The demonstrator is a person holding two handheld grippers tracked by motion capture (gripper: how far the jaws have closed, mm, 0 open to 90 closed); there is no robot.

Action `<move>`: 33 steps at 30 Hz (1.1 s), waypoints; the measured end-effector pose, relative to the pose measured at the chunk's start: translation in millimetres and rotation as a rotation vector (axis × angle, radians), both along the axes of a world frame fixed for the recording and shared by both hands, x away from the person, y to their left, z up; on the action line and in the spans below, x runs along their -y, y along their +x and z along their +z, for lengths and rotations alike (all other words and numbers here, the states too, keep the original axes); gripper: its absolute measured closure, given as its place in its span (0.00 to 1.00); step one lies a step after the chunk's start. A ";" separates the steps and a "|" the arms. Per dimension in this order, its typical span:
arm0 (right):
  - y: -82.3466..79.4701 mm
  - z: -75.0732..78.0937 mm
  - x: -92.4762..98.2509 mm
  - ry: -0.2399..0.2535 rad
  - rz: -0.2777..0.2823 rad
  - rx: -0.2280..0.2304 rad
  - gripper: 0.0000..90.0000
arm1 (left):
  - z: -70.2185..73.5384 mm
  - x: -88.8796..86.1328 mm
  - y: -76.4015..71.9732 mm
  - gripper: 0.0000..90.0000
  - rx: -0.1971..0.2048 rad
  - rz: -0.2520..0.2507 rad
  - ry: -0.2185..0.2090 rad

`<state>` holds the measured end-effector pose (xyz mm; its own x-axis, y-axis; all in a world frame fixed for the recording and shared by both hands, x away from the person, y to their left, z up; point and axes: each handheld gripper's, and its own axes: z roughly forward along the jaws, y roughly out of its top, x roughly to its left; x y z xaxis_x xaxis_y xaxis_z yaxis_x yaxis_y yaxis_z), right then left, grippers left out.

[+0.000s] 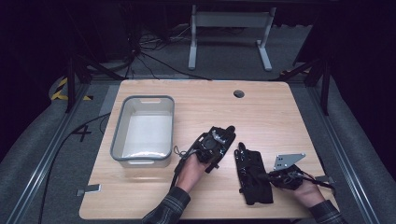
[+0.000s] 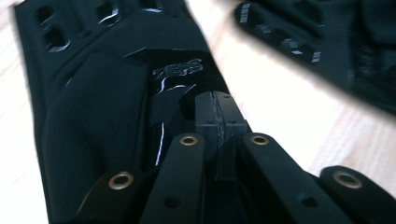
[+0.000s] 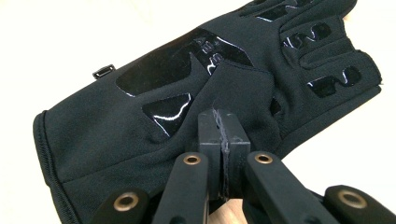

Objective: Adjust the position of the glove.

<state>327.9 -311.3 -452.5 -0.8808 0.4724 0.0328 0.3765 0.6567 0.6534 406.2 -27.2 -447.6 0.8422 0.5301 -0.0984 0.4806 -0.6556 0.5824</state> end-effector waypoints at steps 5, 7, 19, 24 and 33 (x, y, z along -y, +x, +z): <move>0.1 0.1 0.0 -0.001 0.002 -0.001 1.00 | -1.7 9.8 -5.2 1.00 -0.024 -0.042 -0.035; 0.1 0.1 0.1 -0.001 0.002 -0.001 1.00 | -1.2 13.0 -8.1 1.00 -0.015 -0.051 -0.034; 0.2 0.2 -0.1 -0.002 0.002 -0.002 1.00 | 12.8 -29.2 0.7 0.76 0.056 0.129 -0.090; 0.3 0.2 0.0 -0.001 0.002 -0.002 1.00 | 4.0 -30.0 6.1 0.60 0.053 0.187 -0.073; 0.2 0.1 0.0 -0.001 0.002 -0.002 1.00 | -5.8 -36.0 13.7 0.54 -0.003 0.227 -0.076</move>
